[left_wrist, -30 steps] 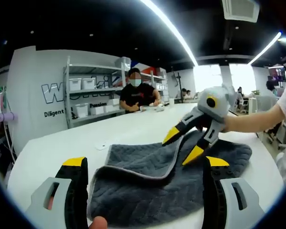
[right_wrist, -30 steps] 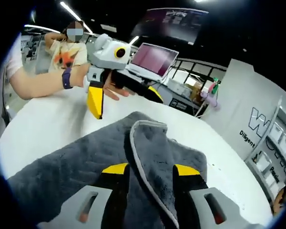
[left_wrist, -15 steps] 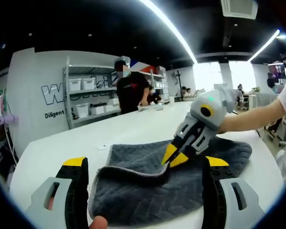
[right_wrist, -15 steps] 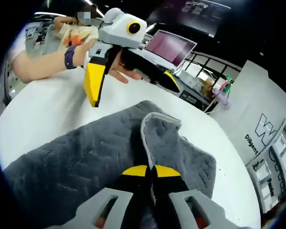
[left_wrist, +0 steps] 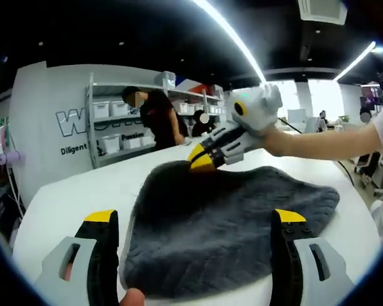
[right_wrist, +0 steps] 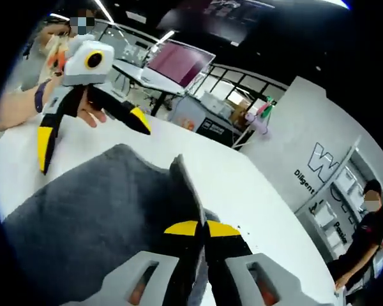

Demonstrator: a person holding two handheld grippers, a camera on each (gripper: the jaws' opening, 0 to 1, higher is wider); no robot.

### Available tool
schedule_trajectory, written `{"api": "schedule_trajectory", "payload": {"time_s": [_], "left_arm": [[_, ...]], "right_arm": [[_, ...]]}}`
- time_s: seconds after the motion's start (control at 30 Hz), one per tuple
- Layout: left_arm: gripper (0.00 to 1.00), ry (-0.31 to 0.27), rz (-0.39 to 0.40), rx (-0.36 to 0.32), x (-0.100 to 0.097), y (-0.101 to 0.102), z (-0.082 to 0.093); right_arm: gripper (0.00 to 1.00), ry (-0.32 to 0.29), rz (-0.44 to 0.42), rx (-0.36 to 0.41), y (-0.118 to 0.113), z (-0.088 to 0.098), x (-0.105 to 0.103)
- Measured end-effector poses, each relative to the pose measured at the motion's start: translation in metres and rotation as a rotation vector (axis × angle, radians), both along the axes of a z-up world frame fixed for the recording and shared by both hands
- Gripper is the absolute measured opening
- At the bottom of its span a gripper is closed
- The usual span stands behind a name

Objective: Fold the towel on the table until its edges align and the towel forms a compact rectangular stack.

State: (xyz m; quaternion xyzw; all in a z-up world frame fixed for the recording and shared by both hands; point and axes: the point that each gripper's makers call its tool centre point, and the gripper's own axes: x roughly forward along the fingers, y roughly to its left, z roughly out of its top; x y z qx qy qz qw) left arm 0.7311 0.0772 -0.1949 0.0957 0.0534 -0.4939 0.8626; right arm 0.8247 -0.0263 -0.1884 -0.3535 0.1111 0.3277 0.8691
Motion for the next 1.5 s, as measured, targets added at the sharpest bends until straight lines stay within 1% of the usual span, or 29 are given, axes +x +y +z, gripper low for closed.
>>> {"api": "schedule_trajectory", "payload": {"time_s": [0.07,0.1,0.2,0.27,0.3,0.33,0.37,0.4,0.53,0.6,0.63,0.67,0.73,0.77,0.8,0.83,0.9,0.93,1.0,1.07,1.1,1.13,1.17,1.2,1.23,1.3,1.4,1.5], "left_arm": [[0.97,0.004,0.003,0.003,-0.001,0.000,-0.002],[0.97,0.005,0.002,0.005,-0.001,0.000,-0.002],[0.97,0.007,0.003,0.011,-0.002,-0.001,-0.004],[0.97,0.013,0.001,0.020,-0.002,-0.002,-0.007],[0.97,0.014,0.000,0.026,-0.003,-0.003,-0.009],[0.97,0.015,-0.001,0.033,-0.003,-0.004,-0.011],[0.97,0.018,-0.004,0.041,-0.003,-0.005,-0.012],[0.97,0.019,-0.007,0.049,-0.004,-0.006,-0.014],[0.97,0.020,-0.018,0.072,-0.006,-0.009,-0.018],[0.97,0.020,-0.023,0.075,-0.006,-0.010,-0.018],[0.97,0.021,-0.024,0.075,-0.006,-0.010,-0.019],[0.97,0.022,-0.024,0.078,-0.007,-0.011,-0.019],[0.97,0.023,-0.023,0.080,-0.006,-0.011,-0.020],[0.97,0.023,-0.022,0.080,-0.006,-0.011,-0.019],[0.97,0.023,-0.022,0.079,-0.006,-0.011,-0.019],[0.97,0.024,-0.023,0.077,-0.007,-0.011,-0.019],[0.97,0.023,-0.022,0.076,-0.007,-0.012,-0.019],[0.97,0.022,-0.021,0.074,-0.006,-0.012,-0.018],[0.97,0.023,-0.021,0.071,-0.006,-0.012,-0.018],[0.97,0.028,-0.023,0.065,-0.007,-0.013,-0.018],[0.97,0.031,-0.023,0.063,-0.007,-0.013,-0.018],[0.97,0.033,-0.023,0.062,-0.006,-0.014,-0.019],[0.97,0.034,-0.022,0.061,-0.006,-0.015,-0.019],[0.97,0.036,-0.022,0.060,-0.006,-0.015,-0.020],[0.97,0.037,-0.022,0.054,-0.006,-0.016,-0.020],[0.97,0.045,-0.021,0.025,-0.006,-0.019,-0.018],[0.97,0.057,-0.021,-0.011,-0.004,-0.021,-0.016],[0.97,0.069,-0.032,-0.068,-0.003,-0.022,-0.012]], "right_arm": [[0.00,0.032,-0.040,-0.009,-0.008,-0.009,0.013],[0.00,0.059,-0.066,-0.006,-0.012,-0.016,0.020],[0.00,0.137,-0.131,-0.027,-0.024,-0.043,0.036],[0.00,0.178,-0.153,-0.028,-0.028,-0.062,0.042],[0.00,0.192,-0.151,-0.021,-0.029,-0.069,0.044],[0.00,0.212,-0.163,0.000,-0.029,-0.076,0.045],[0.00,0.219,-0.166,0.030,-0.028,-0.078,0.046],[0.00,0.215,-0.164,0.076,-0.026,-0.078,0.046],[0.04,0.233,-0.161,0.142,-0.032,-0.073,0.046],[0.11,0.254,-0.184,0.217,-0.037,-0.068,0.042],[0.15,0.254,-0.188,0.243,-0.042,-0.064,0.040],[0.20,0.248,-0.183,0.255,-0.046,-0.061,0.037],[0.24,0.244,-0.172,0.277,-0.052,-0.056,0.033],[0.27,0.226,-0.137,0.321,-0.056,-0.047,0.022],[0.29,0.217,-0.123,0.379,-0.064,-0.039,0.019],[0.30,0.214,-0.123,0.409,-0.068,-0.035,0.015],[0.34,0.177,-0.085,0.496,-0.082,-0.021,0.003],[0.38,0.149,-0.060,0.537,-0.089,-0.014,-0.006],[0.55,0.106,-0.055,0.580,-0.105,-0.007,-0.027],[0.73,0.103,-0.048,0.587,-0.118,-0.009,-0.052],[0.78,0.099,-0.037,0.602,-0.125,-0.011,-0.068],[0.81,0.095,-0.029,0.617,-0.129,-0.014,-0.081],[0.83,0.097,-0.024,0.626,-0.132,-0.016,-0.090],[0.83,0.108,-0.019,0.641,-0.136,-0.021,-0.107],[0.84,0.110,-0.011,0.654,-0.139,-0.023,-0.119],[0.88,0.104,0.008,0.676,-0.141,-0.026,-0.141],[1.00,0.094,0.028,0.708,-0.143,-0.025,-0.162],[0.99,0.105,0.041,0.732,-0.144,-0.028,-0.179]]}}
